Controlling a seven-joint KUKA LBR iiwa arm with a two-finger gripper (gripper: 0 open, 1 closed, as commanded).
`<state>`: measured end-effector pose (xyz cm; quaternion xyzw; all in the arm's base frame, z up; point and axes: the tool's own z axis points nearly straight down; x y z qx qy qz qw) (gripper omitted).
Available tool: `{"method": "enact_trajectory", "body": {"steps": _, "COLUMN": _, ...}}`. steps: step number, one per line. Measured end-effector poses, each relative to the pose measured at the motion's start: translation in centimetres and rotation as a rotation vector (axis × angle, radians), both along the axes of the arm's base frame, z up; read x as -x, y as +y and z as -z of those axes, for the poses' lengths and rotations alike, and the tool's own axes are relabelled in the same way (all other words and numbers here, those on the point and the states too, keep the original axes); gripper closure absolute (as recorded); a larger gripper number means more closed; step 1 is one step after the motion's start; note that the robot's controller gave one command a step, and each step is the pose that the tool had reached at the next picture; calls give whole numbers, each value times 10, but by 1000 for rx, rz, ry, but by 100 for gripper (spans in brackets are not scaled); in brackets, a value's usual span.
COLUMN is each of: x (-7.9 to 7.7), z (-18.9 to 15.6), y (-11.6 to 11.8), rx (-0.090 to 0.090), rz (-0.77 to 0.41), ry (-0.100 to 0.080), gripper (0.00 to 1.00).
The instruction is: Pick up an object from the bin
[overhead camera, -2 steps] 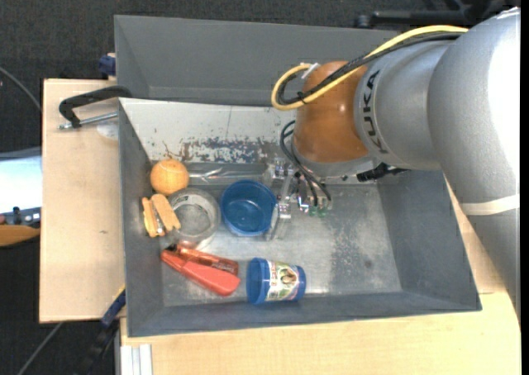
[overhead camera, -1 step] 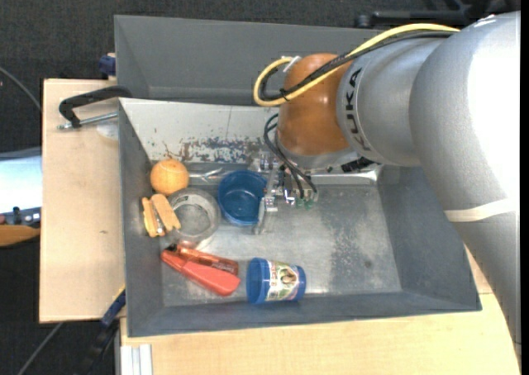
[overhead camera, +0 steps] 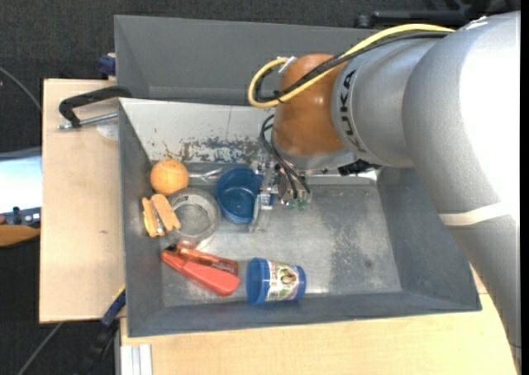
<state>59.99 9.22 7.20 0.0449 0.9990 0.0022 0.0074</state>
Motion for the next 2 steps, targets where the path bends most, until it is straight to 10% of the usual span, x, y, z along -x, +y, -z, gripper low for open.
{"method": "enact_trajectory", "body": {"steps": 2, "x": 0, "z": 0, "y": 0, "rx": 1, "rz": 0, "ry": 0, "gripper": 100}}
